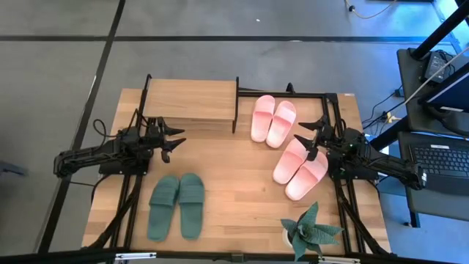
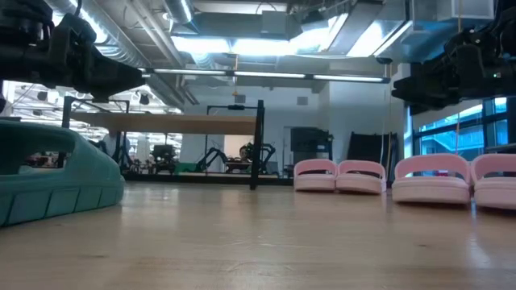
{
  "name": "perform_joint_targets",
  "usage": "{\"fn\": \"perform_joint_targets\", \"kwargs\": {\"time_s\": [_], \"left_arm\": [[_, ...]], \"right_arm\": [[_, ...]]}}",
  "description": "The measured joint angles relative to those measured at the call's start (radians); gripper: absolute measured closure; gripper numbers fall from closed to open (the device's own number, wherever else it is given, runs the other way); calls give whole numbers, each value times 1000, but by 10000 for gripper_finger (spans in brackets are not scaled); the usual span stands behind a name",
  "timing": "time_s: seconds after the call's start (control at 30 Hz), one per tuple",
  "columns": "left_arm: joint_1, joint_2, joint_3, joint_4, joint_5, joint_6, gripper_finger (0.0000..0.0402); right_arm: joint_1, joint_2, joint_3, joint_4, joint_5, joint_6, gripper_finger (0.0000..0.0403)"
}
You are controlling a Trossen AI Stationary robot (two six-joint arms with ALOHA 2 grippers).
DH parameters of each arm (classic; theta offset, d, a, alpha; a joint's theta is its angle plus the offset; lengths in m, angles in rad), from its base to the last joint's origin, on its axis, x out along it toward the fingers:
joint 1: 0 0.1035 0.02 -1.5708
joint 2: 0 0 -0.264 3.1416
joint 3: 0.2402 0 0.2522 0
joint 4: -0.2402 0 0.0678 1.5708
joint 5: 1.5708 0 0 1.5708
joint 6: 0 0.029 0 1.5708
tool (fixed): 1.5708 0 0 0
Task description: Pick and place slides into the shelf
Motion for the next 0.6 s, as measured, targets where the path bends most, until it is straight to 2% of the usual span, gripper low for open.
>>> {"fn": "perform_joint_targets", "kwargs": {"time_s": [0.6], "left_arm": [[0,0,0,0,0,0,240]], "right_arm": [[0,0,0,0,0,180,135]]}}
